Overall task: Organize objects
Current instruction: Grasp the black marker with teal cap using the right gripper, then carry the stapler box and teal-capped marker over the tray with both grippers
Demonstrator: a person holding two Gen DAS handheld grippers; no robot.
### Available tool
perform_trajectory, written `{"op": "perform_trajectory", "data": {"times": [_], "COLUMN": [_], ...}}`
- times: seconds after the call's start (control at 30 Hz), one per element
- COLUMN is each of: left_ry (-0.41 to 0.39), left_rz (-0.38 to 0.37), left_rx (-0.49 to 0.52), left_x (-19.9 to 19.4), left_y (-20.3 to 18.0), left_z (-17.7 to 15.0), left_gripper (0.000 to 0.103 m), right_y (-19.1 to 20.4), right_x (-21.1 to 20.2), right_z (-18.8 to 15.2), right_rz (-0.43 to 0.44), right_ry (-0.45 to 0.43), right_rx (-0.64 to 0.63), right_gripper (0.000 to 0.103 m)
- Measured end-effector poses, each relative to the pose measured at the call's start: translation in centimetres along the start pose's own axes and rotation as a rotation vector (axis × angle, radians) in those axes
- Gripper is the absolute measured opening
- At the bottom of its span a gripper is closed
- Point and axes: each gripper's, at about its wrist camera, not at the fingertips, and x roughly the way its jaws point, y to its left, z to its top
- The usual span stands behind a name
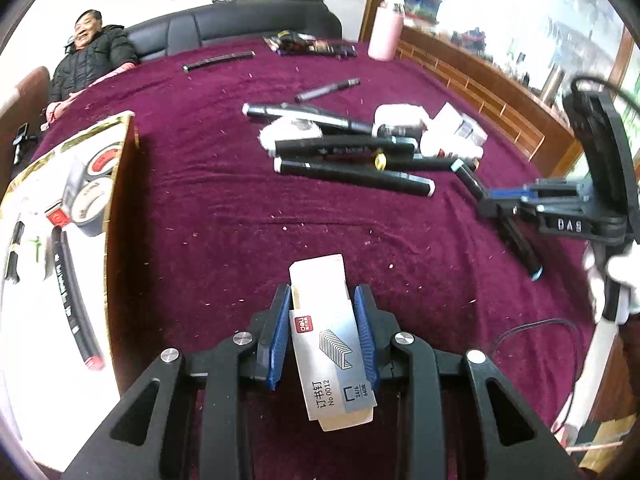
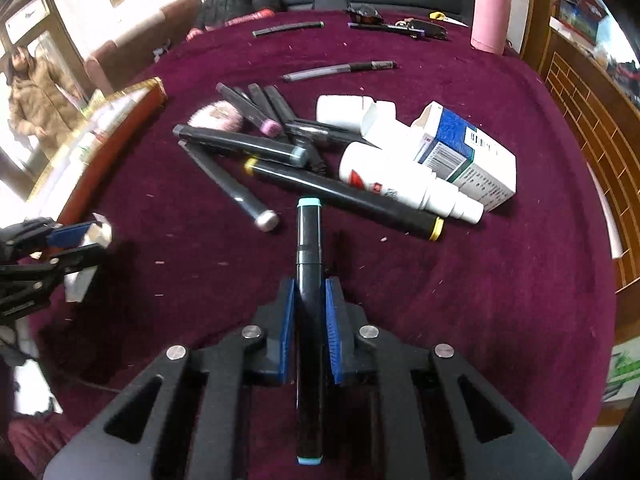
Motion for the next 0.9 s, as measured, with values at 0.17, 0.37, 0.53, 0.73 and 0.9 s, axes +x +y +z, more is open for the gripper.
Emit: {"op": "perform_trajectory", "data": {"times": [0.17,0.37,0.53,0.73,0.9], "left_ry": [-0.069,-0.151,-0.192,-0.239,-0.241], "left_rz": [-0.015,0.014,0.053,0.123,0.182], "left_rx": [-0.068,-0.157,-0.23,-0.288,-0.303], "left_x": [-3.0,-6.1,-7.8,-10.3,-11.3], "left_y": [2.1,5.8,9.0,13.2,16.6], "left_z": [-0.8,-2.1,-3.4,-4.1,-4.4], "left_gripper": [0.027,0.027,0.027,0.027,0.027], "right_y": [1.9,7.0,11.0,15.5,19.6], "right_x": [-2.4,-3.5,-3.1,-2.6,-1.5], "right_z": [-0.5,0.6,2.2,4.6,6.5], "right_rz": [0.097,0.188,0.27,0.386,0.441], "right_ry": [-0.054,-0.116,-0.156,-0.179,-0.174], "right_rx": [0.018,-0.048,-0.08,-0.116,-0.166], "right_gripper": [0.013,0.013,0.013,0.013,0.013]}}
